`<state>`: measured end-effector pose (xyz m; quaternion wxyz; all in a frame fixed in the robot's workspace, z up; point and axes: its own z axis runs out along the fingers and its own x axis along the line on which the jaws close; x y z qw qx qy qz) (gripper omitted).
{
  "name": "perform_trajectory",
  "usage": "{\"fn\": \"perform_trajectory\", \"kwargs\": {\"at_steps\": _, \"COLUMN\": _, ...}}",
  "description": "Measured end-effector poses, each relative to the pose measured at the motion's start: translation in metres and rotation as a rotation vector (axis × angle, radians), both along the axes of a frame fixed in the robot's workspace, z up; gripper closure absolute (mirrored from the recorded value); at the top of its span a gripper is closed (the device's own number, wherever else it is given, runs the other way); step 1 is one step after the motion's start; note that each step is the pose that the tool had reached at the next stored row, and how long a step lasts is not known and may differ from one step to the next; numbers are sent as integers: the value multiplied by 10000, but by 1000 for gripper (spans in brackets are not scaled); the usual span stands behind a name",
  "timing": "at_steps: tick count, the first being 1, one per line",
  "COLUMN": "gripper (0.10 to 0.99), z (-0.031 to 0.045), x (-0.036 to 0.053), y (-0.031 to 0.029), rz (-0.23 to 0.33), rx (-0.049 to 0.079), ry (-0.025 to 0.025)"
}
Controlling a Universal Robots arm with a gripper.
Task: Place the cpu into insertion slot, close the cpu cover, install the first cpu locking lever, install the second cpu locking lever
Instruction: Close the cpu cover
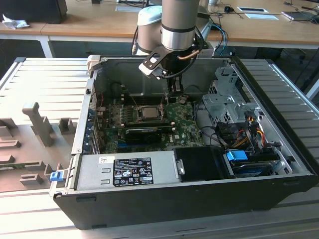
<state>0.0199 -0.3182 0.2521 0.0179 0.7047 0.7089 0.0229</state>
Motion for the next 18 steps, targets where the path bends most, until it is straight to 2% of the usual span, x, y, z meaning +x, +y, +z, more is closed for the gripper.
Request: {"fn": "perform_trajectory", "kwargs": {"at_steps": 18, "gripper": 980, "z": 0, "x": -47, "y": 0, "rz": 1, "rx": 0, "ry": 0}}
